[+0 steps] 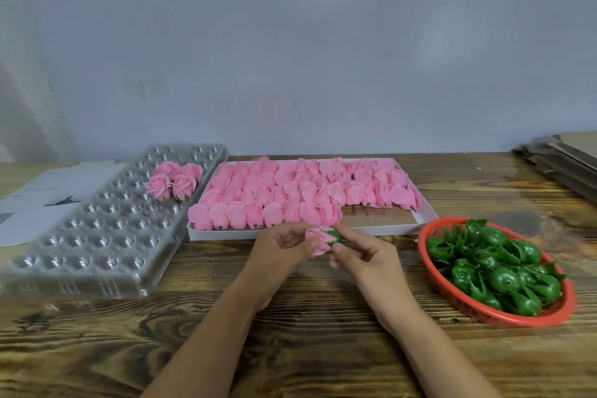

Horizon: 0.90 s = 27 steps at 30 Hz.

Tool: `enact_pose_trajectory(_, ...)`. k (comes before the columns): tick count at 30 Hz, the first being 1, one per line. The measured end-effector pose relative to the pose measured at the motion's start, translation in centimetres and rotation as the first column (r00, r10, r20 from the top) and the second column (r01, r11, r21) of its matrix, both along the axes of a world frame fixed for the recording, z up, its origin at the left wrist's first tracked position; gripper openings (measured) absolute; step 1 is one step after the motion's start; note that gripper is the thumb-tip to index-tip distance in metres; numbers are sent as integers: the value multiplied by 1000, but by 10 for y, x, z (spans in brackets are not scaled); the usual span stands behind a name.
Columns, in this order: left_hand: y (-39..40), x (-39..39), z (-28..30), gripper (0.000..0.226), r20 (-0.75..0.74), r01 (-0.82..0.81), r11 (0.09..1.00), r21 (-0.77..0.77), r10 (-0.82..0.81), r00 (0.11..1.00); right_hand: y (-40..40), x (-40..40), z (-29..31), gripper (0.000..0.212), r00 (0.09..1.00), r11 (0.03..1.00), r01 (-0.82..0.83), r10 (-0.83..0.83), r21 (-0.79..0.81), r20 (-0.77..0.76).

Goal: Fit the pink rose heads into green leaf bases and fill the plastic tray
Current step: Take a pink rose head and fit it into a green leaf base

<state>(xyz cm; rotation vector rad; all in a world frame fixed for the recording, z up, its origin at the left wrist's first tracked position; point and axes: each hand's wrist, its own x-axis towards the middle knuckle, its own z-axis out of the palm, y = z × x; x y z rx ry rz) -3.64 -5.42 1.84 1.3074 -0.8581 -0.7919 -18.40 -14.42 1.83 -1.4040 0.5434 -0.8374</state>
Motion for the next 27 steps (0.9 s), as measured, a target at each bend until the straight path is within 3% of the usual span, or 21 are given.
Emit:
enact_pose_trajectory(6,1,1,0,37,7,3,1000,-14,-3,1000,-2,2,-5,41,1000,999,-14,14,-40,-13)
enact_pose_trajectory(13,0,-2,2,34,28,-93,994,-53,95,995,4,5,-13,43,969,900,-71,-39,-429,-243)
enact_pose_trajectory(16,-1,-5,2,36,126,-89,996,-21,91,988,4,7,-16,32,964,909,-44,-70,-414,-257)
enact_pose_trajectory(19,-1,-6,1,43,227,-73,997,4,70,971,3,8,-14,29,977,953,-59,-6,-298,-213)
enact_pose_trajectory(22,0,-9,3,42,203,43,999,-8,-41,978,7,8,-10,35,977,962,-171,138,-214,-162)
enact_pose_trajectory(27,2,-9,3,27,188,196,979,60,-204,961,10,4,-5,39,947,930,-287,238,-229,-217)
